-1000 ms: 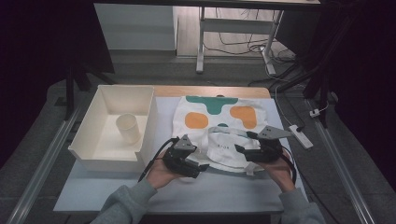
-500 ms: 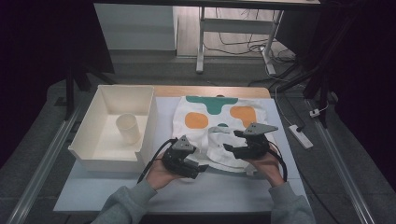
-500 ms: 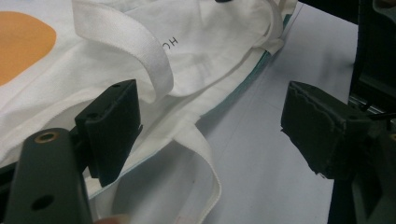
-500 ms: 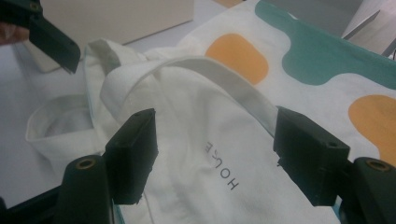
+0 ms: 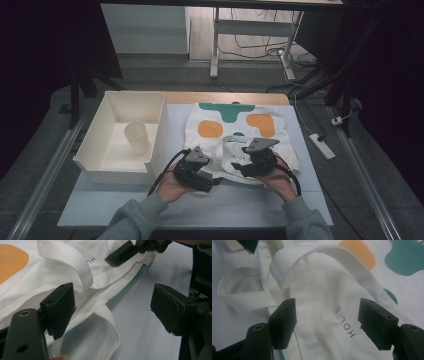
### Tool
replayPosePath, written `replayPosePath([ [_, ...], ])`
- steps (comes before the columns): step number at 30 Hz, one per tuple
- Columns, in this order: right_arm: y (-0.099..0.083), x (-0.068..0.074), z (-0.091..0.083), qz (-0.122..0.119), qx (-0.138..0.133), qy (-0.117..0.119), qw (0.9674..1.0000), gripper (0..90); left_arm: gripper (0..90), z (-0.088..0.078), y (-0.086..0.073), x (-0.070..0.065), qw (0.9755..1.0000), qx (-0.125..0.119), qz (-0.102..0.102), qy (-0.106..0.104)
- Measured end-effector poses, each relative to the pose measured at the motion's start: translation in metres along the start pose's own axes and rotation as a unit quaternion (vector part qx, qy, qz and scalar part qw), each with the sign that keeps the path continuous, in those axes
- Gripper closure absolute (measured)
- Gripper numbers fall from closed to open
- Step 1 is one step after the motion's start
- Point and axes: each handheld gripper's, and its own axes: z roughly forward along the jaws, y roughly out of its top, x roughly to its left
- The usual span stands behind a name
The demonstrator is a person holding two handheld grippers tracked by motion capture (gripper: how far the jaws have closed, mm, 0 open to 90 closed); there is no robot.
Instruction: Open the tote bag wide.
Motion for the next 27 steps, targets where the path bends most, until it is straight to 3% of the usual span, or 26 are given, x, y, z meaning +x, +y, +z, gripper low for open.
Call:
replayPosePath([
  [6, -0.003, 0.009, 0.008, -0.029, 0.038, 0.005, 0.9989, 31.1, 19.8, 0.000, -0.001, 0.001, 1.0000, 0.002, -0.001, -0.003],
  [14, -0.011, 0.012, 0.019, -0.041, 0.074, 0.008, 0.9964, 31.4, 19.7, 0.005, -0.002, 0.000, 0.9999, 0.011, 0.001, -0.005],
  [18, -0.013, 0.014, 0.023, -0.043, 0.080, 0.011, 0.9958, 31.6, 19.6, 0.005, -0.002, 0.000, 0.9999, 0.012, 0.001, -0.006],
  [27, -0.016, 0.014, 0.026, -0.057, 0.095, -0.013, 0.9937, 39.5, 19.5, 0.006, -0.003, -0.001, 0.9999, 0.015, 0.003, -0.006],
])
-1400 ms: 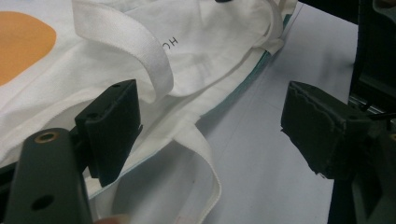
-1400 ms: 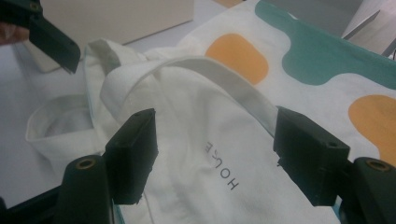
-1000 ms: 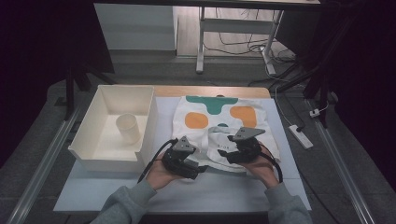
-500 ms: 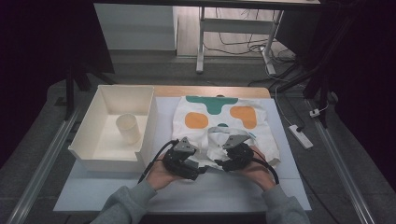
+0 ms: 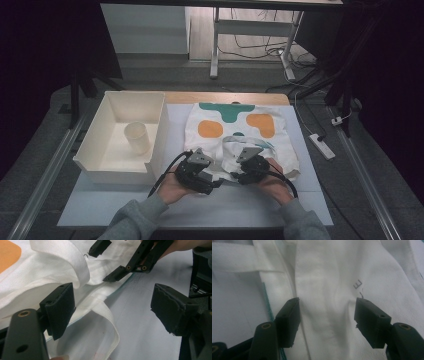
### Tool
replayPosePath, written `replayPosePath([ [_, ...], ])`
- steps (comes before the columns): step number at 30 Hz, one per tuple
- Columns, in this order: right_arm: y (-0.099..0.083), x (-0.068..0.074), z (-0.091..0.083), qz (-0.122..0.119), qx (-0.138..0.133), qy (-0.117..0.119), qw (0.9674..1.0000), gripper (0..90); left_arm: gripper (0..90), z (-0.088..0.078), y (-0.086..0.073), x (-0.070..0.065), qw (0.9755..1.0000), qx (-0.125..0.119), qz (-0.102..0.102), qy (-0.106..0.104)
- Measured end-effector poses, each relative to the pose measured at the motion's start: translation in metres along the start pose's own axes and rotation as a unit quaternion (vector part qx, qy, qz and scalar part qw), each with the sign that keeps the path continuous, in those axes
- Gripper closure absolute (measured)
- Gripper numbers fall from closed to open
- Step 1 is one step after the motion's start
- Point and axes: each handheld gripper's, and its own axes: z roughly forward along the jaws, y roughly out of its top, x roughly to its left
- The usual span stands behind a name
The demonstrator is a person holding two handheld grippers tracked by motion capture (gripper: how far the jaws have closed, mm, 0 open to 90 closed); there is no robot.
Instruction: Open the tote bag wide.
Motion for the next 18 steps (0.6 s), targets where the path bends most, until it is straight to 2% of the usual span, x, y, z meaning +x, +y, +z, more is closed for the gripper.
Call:
replayPosePath([
  [4, -0.001, 0.000, 0.003, -0.015, 0.023, -0.008, 0.9996, 49.0, 19.4, 0.000, 0.000, 0.000, 1.0000, 0.002, 0.002, 0.000],
  [7, -0.004, -0.002, 0.006, -0.016, 0.031, -0.010, 0.9993, 53.8, 19.4, 0.000, 0.000, 0.000, 1.0000, 0.002, 0.003, 0.000],
  [15, -0.005, -0.006, 0.006, -0.012, 0.030, -0.022, 0.9992, 68.8, 19.4, 0.001, -0.001, 0.000, 1.0000, 0.005, 0.004, 0.000],
  [17, -0.006, -0.007, 0.005, -0.010, 0.028, -0.021, 0.9993, 70.3, 19.4, 0.002, -0.001, -0.001, 1.0000, 0.005, 0.005, 0.000],
  [18, -0.006, -0.010, 0.004, -0.001, 0.022, -0.016, 0.9996, 73.3, 19.4, 0.002, -0.001, -0.001, 1.0000, 0.006, 0.005, 0.000],
])
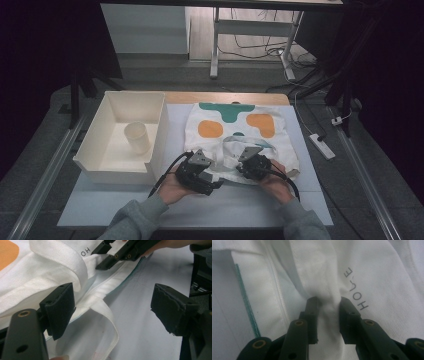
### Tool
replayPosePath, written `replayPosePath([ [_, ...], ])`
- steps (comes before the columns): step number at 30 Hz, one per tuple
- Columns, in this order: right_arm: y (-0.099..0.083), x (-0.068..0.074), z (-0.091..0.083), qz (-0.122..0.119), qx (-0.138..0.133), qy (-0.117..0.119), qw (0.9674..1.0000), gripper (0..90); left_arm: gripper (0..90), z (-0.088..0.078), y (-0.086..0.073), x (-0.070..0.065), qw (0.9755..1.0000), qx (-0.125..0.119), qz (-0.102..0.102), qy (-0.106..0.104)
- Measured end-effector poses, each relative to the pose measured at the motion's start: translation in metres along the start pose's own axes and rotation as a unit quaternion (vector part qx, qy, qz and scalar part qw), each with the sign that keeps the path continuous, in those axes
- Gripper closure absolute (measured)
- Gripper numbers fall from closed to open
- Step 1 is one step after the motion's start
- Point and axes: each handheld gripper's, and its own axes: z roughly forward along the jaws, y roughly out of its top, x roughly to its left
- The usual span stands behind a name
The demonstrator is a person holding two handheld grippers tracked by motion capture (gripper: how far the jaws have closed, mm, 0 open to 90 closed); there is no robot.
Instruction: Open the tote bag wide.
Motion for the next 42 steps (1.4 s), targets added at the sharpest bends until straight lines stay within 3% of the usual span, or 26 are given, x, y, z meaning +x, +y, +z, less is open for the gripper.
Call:
replayPosePath([
  [3, -0.001, -0.003, -0.006, 0.013, -0.018, -0.001, 0.9998, 82.9, 19.4, 0.000, 0.000, 0.000, 1.0000, 0.001, 0.001, 0.000],
  [4, -0.001, -0.003, -0.006, 0.013, -0.018, -0.001, 0.9998, 82.9, 19.4, 0.001, 0.000, 0.000, 1.0000, 0.001, 0.001, 0.000],
  [5, -0.001, -0.007, -0.011, 0.034, -0.036, 0.009, 0.9987, 83.6, 19.4, 0.001, 0.000, -0.001, 1.0000, 0.000, 0.001, 0.000],
  [9, 0.001, -0.013, -0.024, 0.064, -0.072, 0.029, 0.9949, 84.1, 19.5, 0.002, 0.000, -0.003, 1.0000, 0.000, 0.007, -0.001],
  [17, 0.012, -0.020, -0.051, 0.076, -0.122, 0.029, 0.9891, 84.2, 20.6, 0.006, 0.002, -0.008, 0.9998, 0.000, 0.018, -0.004],
  [18, 0.012, -0.022, -0.054, 0.080, -0.132, 0.036, 0.9873, 84.1, 20.6, 0.007, 0.002, -0.009, 0.9997, 0.002, 0.022, -0.005],
  [29, 0.010, -0.027, -0.053, 0.090, -0.142, 0.036, 0.9851, 84.0, 21.9, 0.027, 0.011, -0.016, 0.9984, 0.027, 0.048, -0.011],
  [35, 0.008, -0.031, -0.052, 0.099, -0.146, 0.043, 0.9834, 83.9, 21.6, 0.041, 0.015, -0.016, 0.9960, 0.059, 0.066, 0.012],
  [42, 0.008, -0.031, -0.053, 0.098, -0.147, 0.042, 0.9834, 83.9, 21.7, 0.051, 0.013, -0.011, 0.9933, 0.089, 0.069, 0.025],
])
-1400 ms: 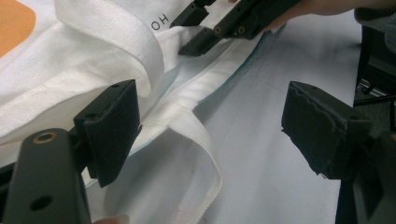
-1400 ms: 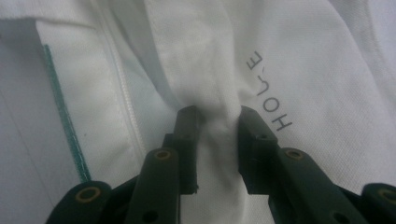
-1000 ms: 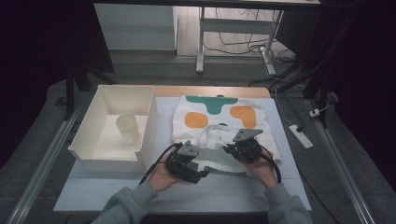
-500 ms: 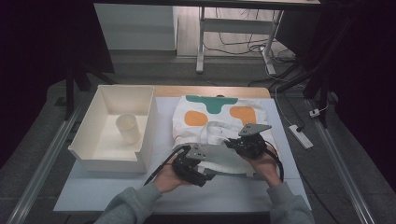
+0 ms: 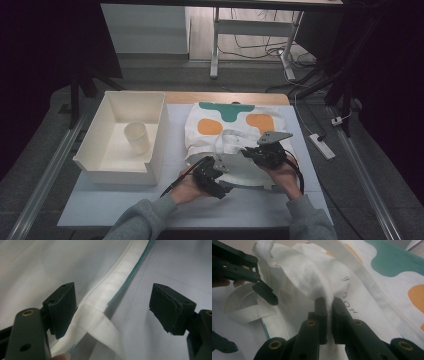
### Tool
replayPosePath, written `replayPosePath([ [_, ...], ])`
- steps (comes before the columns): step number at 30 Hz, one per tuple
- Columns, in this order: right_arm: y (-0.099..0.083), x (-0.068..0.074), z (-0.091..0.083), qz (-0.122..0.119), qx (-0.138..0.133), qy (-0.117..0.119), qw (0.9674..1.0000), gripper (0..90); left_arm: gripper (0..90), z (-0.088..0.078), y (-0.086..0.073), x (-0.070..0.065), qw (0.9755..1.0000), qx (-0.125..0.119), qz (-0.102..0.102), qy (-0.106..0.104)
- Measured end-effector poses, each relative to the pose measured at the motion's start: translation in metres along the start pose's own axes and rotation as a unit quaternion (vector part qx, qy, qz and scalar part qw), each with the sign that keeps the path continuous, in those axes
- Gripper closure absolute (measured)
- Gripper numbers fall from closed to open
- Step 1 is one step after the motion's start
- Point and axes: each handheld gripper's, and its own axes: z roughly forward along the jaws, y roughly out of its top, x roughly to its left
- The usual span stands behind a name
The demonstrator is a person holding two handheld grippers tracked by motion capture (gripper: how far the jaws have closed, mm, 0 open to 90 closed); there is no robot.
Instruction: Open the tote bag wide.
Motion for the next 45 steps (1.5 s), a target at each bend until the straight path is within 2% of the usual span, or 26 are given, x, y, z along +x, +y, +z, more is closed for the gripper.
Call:
replayPosePath([
  [8, 0.001, -0.001, -0.001, 0.000, -0.004, -0.001, 1.0000, 83.8, 21.9, 0.010, -0.003, 0.005, 0.9997, 0.024, -0.003, -0.001],
  [12, 0.000, -0.001, -0.001, 0.000, -0.003, -0.001, 1.0000, 83.9, 22.9, 0.013, -0.005, 0.008, 0.9996, 0.029, -0.006, 0.000],
  [16, 0.000, -0.001, -0.002, 0.000, -0.003, 0.000, 1.0000, 83.9, 27.1, 0.016, -0.007, 0.010, 0.9991, 0.039, -0.004, 0.014],
  [21, 0.001, 0.000, -0.001, -0.002, -0.001, -0.001, 1.0000, 83.9, 34.1, 0.019, -0.009, 0.012, 0.9986, 0.047, 0.000, 0.025],
  [23, 0.001, 0.000, -0.001, -0.002, -0.001, 0.000, 1.0000, 83.8, 42.2, 0.019, -0.009, 0.013, 0.9985, 0.045, 0.000, 0.031],
  [29, 0.001, 0.000, -0.001, -0.005, 0.001, -0.002, 1.0000, 83.9, 54.7, 0.020, -0.011, 0.015, 0.9984, 0.037, -0.007, 0.042],
  [35, 0.002, 0.001, -0.003, -0.008, -0.001, -0.005, 1.0000, 83.8, 64.2, 0.020, -0.013, 0.019, 0.9984, 0.029, -0.017, 0.046],
  [43, 0.003, 0.001, -0.005, -0.011, -0.001, -0.008, 0.9999, 83.8, 78.8, 0.019, -0.014, 0.018, 0.9986, 0.018, -0.013, 0.048],
  [45, 0.003, 0.001, -0.005, -0.012, -0.003, -0.009, 0.9999, 83.8, 79.3, 0.017, -0.014, 0.017, 0.9988, 0.015, -0.010, 0.046],
])
